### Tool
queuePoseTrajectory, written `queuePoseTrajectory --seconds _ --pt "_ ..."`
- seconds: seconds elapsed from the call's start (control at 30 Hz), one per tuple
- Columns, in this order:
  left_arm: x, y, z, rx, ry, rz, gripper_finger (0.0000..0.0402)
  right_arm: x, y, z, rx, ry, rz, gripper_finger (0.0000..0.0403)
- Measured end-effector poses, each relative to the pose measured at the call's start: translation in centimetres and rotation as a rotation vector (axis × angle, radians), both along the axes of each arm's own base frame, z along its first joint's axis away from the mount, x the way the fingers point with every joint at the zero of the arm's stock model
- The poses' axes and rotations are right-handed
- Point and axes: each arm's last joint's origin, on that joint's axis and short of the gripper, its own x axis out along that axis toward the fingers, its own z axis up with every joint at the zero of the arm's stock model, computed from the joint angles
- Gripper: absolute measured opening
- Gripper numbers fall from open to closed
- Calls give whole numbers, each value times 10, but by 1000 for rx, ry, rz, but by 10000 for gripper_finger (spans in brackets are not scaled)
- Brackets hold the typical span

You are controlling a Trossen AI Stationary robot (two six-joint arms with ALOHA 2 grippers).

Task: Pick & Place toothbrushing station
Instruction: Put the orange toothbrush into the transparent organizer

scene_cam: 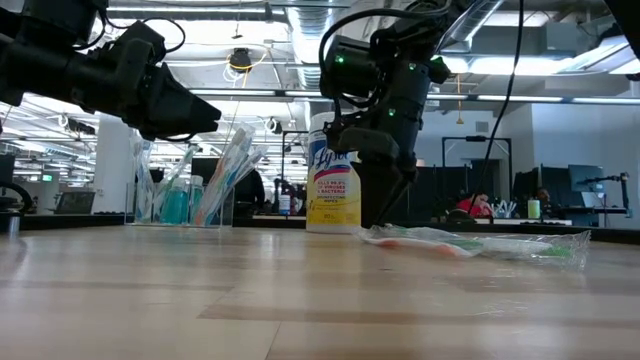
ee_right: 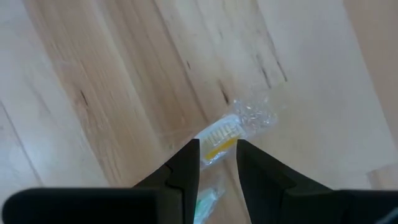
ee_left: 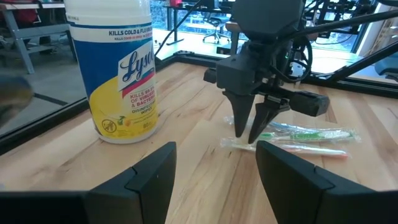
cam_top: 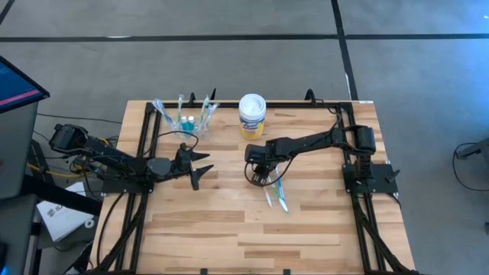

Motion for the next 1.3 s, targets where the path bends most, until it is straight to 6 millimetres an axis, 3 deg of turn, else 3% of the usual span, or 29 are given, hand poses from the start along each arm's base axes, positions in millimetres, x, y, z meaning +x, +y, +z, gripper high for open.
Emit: queuePoseTrajectory --seconds 0.37,0.73,0.83,0.97,1.3 --pt "0 0 0 0 0 0 214 -1 -1 0 90 4 -125 98" --pt "0 0 0 0 0 0 214 3 3 -7 97 0 -136 96" --pt "0 0 0 0 0 0 214 2 2 -12 94 23 -133 76" --pt "0 0 0 0 -1 0 214 3 2 -10 92 5 -102 14" --pt "0 0 0 0 0 0 214 7 2 -1 73 -25 -60 1"
